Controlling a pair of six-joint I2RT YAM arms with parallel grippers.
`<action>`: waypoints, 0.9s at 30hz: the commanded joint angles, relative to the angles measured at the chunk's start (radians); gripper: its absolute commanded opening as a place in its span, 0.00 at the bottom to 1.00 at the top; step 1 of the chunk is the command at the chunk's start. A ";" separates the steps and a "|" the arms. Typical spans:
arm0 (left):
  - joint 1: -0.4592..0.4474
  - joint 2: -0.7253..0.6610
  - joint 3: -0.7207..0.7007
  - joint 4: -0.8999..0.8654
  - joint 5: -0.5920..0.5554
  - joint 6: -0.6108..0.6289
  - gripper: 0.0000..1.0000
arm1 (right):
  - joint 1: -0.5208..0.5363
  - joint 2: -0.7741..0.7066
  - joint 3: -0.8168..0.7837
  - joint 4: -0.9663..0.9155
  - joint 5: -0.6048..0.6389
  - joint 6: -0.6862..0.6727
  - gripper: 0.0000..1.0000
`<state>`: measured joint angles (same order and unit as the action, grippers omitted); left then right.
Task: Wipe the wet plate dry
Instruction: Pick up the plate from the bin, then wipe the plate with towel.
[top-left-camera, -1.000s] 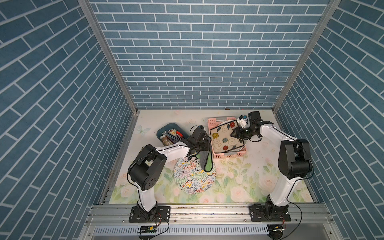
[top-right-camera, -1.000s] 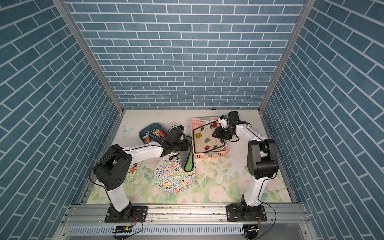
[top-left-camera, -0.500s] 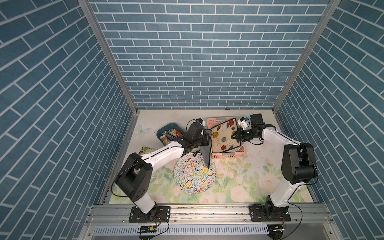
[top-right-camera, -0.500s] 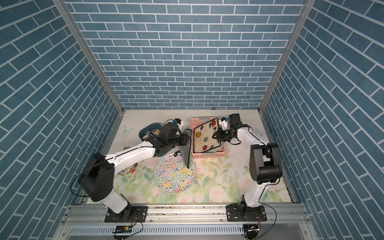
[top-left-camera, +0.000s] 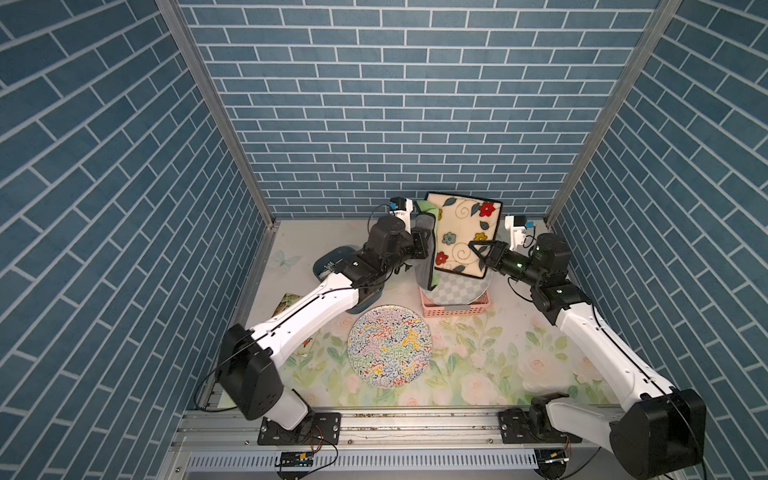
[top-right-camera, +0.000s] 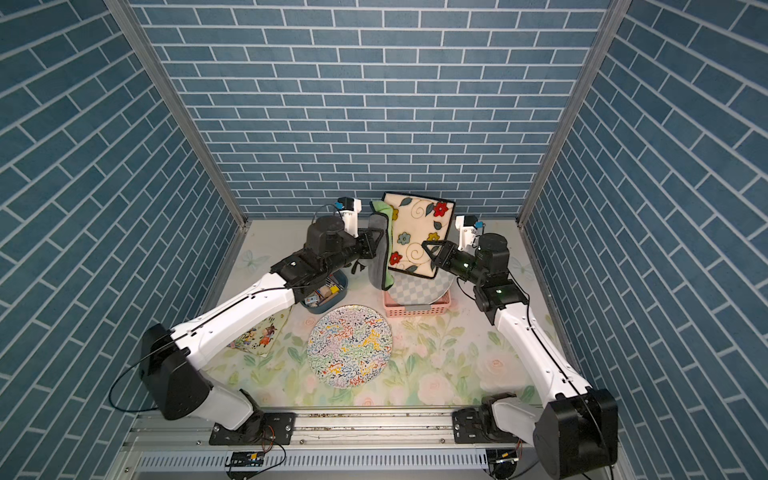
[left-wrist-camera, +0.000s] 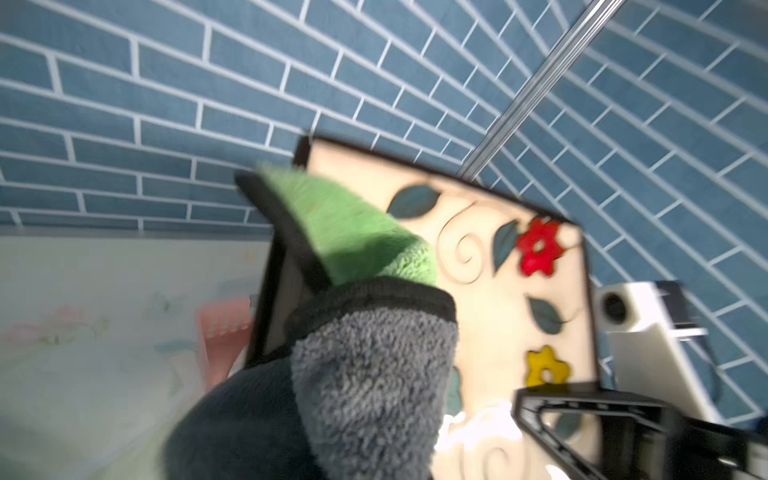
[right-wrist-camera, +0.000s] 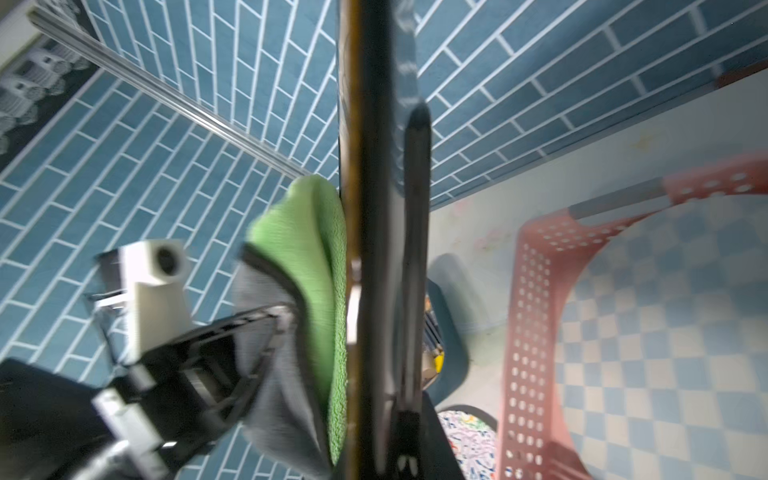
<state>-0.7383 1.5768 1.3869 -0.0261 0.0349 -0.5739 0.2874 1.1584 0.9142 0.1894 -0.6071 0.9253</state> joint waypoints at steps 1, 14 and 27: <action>-0.074 0.070 -0.002 -0.002 0.021 -0.002 0.00 | 0.025 -0.059 0.009 0.397 0.024 0.241 0.00; -0.074 0.031 0.003 -0.087 -0.121 -0.072 0.00 | 0.033 -0.174 -0.058 0.569 0.271 0.390 0.00; -0.049 0.032 -0.027 0.034 -0.056 -0.166 0.00 | 0.045 -0.096 -0.011 0.778 0.215 0.474 0.00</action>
<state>-0.8795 1.6352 1.4223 0.1390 0.0391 -0.7105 0.3389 1.1503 0.7708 0.5453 -0.3431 1.2907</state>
